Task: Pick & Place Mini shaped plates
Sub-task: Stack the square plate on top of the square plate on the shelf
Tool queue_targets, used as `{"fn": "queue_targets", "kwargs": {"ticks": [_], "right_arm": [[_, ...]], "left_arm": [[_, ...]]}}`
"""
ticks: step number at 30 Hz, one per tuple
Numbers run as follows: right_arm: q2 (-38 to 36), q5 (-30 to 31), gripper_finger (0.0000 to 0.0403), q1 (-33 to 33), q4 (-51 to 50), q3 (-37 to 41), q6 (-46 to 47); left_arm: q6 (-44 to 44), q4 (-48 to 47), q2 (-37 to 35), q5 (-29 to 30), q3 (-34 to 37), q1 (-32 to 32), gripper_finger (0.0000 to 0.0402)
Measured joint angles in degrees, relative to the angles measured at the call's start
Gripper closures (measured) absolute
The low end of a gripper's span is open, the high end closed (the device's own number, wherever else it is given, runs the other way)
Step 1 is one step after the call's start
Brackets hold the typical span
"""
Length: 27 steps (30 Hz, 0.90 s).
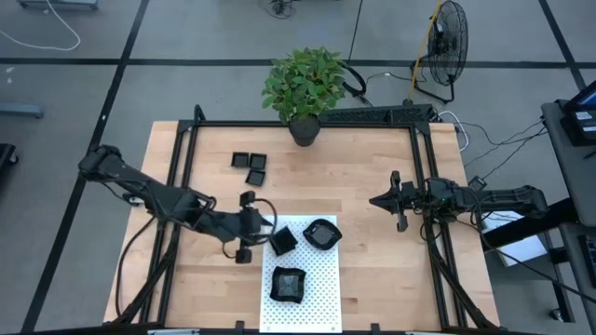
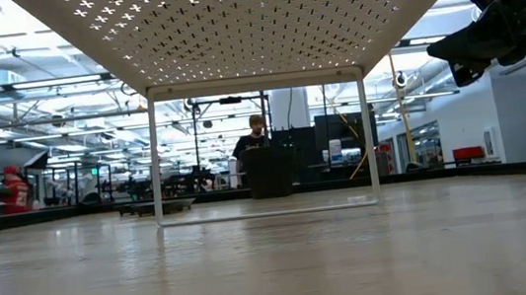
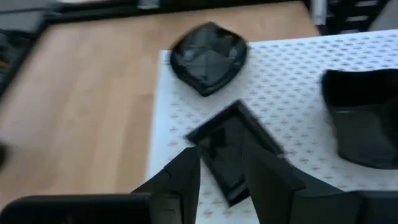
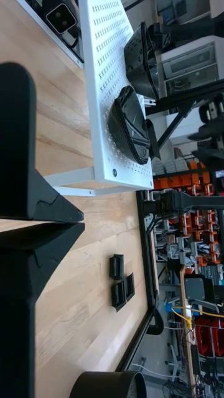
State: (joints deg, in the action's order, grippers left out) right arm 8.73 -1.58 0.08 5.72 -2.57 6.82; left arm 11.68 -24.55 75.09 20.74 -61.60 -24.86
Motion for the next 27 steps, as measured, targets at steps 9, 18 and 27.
{"fn": "queue_targets", "kwargs": {"ticks": [9,18,27], "right_arm": [[0.01,0.01,0.0403,0.01,0.0,0.0,0.0],[0.01,0.0,0.0403,0.02,0.0,0.0,0.01],[0.01,0.0,0.0403,0.01,0.0,0.0,0.01]], "left_arm": [[-1.6,2.91,-0.1,5.24,0.0,-0.46,0.0275],[-12.99,13.41,8.36,5.03,0.02,1.55,0.0275],[-18.85,18.81,12.28,5.2,0.03,3.09,0.0275]]}}
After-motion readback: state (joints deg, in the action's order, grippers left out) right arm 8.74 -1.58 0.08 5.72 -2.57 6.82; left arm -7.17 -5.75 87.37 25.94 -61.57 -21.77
